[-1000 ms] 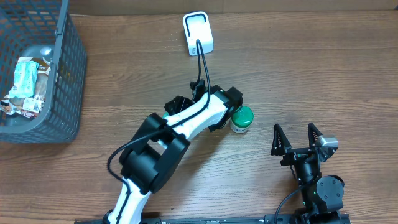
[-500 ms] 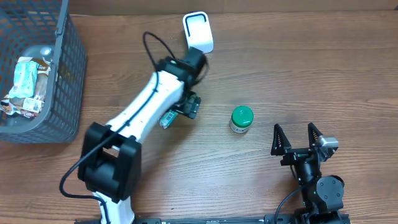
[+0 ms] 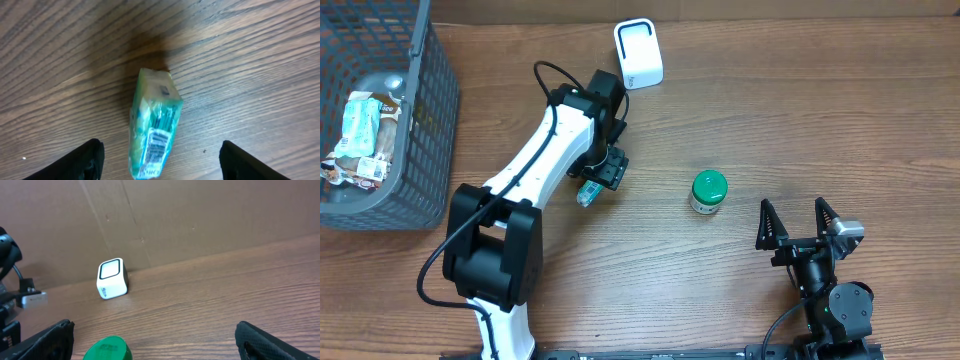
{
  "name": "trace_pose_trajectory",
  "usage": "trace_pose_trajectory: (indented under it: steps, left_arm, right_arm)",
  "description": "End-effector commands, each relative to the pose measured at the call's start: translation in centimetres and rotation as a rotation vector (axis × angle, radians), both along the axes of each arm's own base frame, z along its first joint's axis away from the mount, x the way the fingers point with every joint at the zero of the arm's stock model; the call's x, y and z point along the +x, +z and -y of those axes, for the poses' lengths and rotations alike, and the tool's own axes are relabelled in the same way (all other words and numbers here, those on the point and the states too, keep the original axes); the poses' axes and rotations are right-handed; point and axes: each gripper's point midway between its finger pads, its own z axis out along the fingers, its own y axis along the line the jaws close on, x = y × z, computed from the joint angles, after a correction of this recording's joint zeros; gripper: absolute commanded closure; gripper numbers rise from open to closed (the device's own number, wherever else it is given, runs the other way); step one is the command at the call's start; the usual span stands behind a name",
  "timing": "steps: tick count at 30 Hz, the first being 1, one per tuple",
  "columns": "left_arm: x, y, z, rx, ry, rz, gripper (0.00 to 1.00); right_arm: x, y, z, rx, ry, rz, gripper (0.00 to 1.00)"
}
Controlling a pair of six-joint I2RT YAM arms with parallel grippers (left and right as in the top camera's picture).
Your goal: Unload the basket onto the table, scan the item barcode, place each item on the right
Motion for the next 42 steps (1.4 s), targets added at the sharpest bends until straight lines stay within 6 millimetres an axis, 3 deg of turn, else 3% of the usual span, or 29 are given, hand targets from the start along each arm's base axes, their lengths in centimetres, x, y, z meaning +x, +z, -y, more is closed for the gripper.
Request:
trace_pose_trajectory:
  steps: [1, 8, 16, 20, 22, 35, 42]
  left_arm:
    - [-0.4, -1.7, -0.2, 0.052, 0.018, -0.028, 0.26]
    - [-0.9, -4.6, -0.8, 0.084, 0.019, -0.059, 0.27]
    - [-1.1, -6.5, -1.5, 0.128, 0.018, -0.091, 0.43]
    - [-1.0, -6.6, -1.2, 0.116, 0.019, -0.086, 0.78]
    - [-1.0, -6.6, -1.0, 0.102, 0.020, -0.090, 0.88]
    - [-0.4, -6.8, 4.7, -0.092, 0.178, -0.054, 0.82]
    - [-1.4, -6.8, 9.3, -0.123, 0.179, -0.010, 0.77]
  right_arm:
    - [0.0, -0.2, 0.0, -0.004, 0.002, 0.003, 0.00]
    - [0.0, -0.2, 0.0, -0.004, 0.002, 0.003, 0.00]
    - [0.0, -0.2, 0.0, -0.004, 0.002, 0.003, 0.00]
    - [0.0, -0.2, 0.0, -0.004, 0.002, 0.003, 0.00]
    - [0.0, -0.2, 0.0, -0.004, 0.002, 0.003, 0.00]
    - [0.0, -0.2, 0.0, -0.004, 0.002, 0.003, 0.00]
    - [0.0, -0.2, 0.0, -0.004, 0.002, 0.003, 0.00]
